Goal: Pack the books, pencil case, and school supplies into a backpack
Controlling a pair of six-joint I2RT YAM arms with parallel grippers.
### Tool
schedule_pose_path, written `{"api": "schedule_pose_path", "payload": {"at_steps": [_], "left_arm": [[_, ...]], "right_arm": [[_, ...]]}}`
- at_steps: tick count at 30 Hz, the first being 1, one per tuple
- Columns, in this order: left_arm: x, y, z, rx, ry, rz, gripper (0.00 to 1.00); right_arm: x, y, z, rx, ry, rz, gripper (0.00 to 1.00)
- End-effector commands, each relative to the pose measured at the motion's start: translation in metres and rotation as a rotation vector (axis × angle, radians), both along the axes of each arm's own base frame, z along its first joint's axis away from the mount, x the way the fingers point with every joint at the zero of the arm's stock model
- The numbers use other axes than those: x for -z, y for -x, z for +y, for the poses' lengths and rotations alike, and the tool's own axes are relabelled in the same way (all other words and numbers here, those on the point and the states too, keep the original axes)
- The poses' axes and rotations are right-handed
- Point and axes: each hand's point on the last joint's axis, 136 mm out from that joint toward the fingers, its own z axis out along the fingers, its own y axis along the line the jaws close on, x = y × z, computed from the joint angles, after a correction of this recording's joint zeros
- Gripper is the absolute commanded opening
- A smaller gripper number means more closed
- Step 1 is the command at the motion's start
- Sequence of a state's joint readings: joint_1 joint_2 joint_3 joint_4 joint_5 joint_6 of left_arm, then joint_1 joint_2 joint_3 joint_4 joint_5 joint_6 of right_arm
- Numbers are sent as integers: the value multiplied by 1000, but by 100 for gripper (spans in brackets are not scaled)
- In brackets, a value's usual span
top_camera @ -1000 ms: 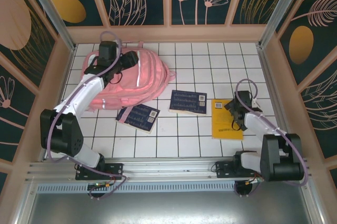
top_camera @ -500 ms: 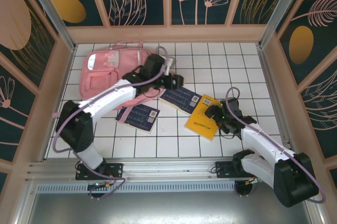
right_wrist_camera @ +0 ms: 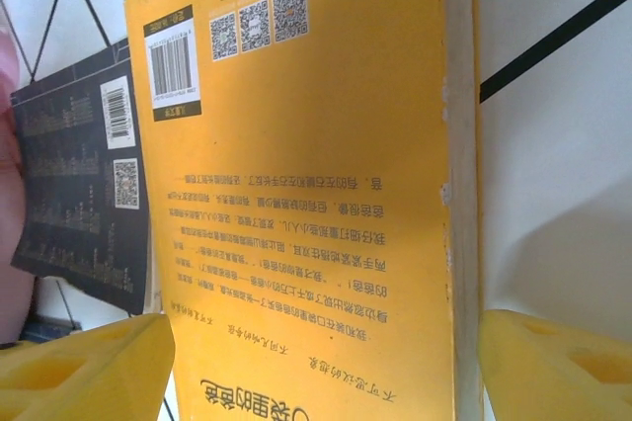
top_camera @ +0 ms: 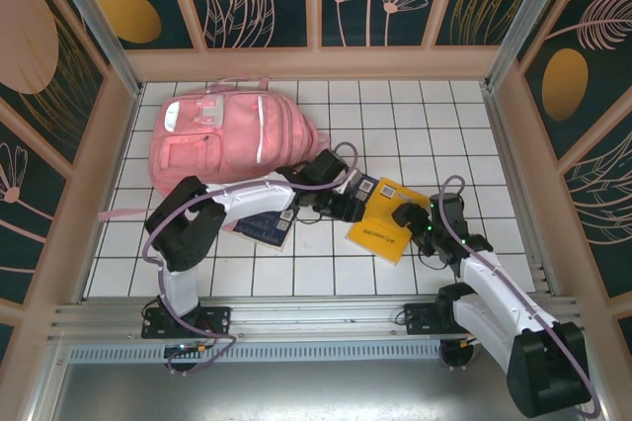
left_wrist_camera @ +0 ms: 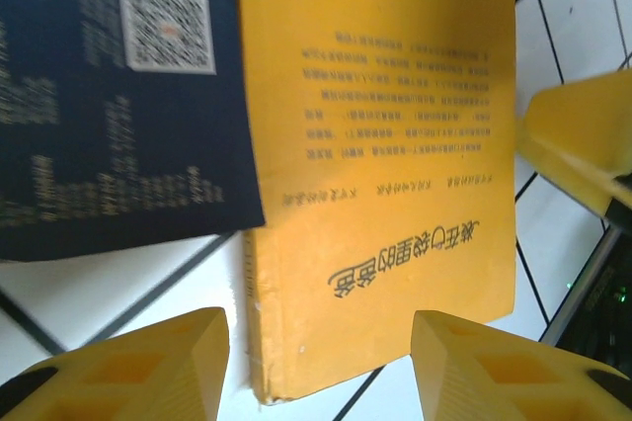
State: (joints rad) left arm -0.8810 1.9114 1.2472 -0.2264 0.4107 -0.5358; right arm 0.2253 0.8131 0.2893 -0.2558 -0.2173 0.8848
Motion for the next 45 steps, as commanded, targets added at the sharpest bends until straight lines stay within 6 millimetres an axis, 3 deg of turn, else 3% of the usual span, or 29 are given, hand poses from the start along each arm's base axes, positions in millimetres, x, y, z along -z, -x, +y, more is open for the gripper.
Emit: {"api": "schedule_pose_path", "payload": {"at_steps": [1, 13, 24, 27, 33, 38, 45], "left_arm": [[27, 13, 1, 23, -30, 58, 53], [55, 22, -5, 74, -74, 103, 53], [64, 28, -1, 104, -116, 97, 51], [64, 28, -1, 108, -116, 94, 51], [62, 26, -3, 111, -112, 86, 51], [59, 24, -5, 116, -110, 80, 51], [61, 23, -6, 118, -110, 80, 51]], "right_arm": [[-4, 2, 12, -71, -66, -35, 80], [-5, 9, 24, -137, -126, -48, 78], [-36, -3, 24, -151, -102, -108, 72], [-28, -1, 18, -131, -72, -80, 73], [8, 16, -6, -31, 33, 92, 81], [17, 21, 4, -75, -12, 142, 79], [15, 12, 25, -160, -94, 132, 69]]}}
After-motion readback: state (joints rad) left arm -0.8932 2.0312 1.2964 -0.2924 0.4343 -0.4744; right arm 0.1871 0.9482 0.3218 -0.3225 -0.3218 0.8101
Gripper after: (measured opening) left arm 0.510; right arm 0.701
